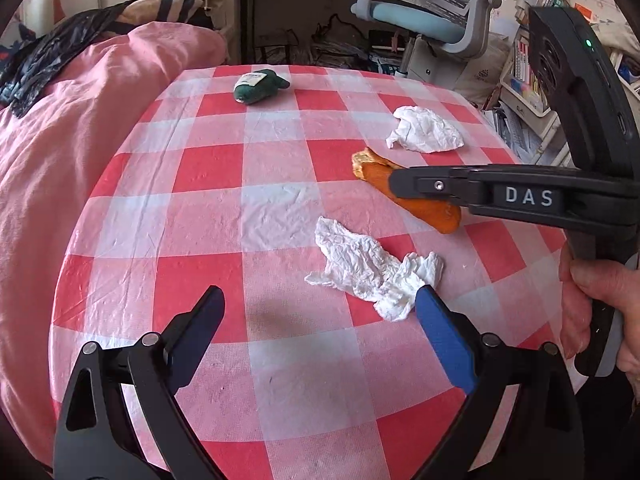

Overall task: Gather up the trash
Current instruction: 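Grasp the white tissue with the left tool while the right grasps the orange peel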

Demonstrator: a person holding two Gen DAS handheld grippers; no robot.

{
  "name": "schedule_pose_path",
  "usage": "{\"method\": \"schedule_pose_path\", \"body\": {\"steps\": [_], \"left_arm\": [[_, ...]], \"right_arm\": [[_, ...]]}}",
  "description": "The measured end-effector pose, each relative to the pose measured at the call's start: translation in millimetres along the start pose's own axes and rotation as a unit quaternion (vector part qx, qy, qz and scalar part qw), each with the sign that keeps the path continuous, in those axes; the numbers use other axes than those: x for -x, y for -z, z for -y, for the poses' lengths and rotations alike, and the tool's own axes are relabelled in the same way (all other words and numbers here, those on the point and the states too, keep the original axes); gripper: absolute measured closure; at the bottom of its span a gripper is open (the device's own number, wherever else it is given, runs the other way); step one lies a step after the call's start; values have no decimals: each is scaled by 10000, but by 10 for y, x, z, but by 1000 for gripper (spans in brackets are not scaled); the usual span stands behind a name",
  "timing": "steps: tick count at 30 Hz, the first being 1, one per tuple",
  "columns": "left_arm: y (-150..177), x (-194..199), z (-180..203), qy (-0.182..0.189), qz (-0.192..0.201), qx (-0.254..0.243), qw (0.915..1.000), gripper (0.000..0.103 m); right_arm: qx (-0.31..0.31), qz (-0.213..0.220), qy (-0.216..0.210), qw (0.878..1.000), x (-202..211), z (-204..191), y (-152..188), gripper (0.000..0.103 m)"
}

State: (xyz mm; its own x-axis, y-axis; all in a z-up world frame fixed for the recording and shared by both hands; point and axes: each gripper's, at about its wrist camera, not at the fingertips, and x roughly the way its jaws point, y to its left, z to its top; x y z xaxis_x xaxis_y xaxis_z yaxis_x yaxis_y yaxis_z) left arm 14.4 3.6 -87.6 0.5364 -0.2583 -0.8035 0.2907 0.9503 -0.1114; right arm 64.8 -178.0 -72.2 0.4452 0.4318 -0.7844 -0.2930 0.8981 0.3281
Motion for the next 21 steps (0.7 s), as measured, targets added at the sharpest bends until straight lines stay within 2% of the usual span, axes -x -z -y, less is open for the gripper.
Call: {"method": "schedule_pose_path", "body": {"steps": [14,18,21], "left_arm": [[-71,-216,336,-126,-29,-722,9973,12],[-65,-268,405,-101,-92,-909,9958,28],[-70,-258,424,-50,-4,-925,9957,46]], "right_arm": [[-72,-307,77,9995,167,347,204,83],[-18,-343,108,9994,133,342,210,83],[77,-357,182,9992,106,319,217,83]]}}
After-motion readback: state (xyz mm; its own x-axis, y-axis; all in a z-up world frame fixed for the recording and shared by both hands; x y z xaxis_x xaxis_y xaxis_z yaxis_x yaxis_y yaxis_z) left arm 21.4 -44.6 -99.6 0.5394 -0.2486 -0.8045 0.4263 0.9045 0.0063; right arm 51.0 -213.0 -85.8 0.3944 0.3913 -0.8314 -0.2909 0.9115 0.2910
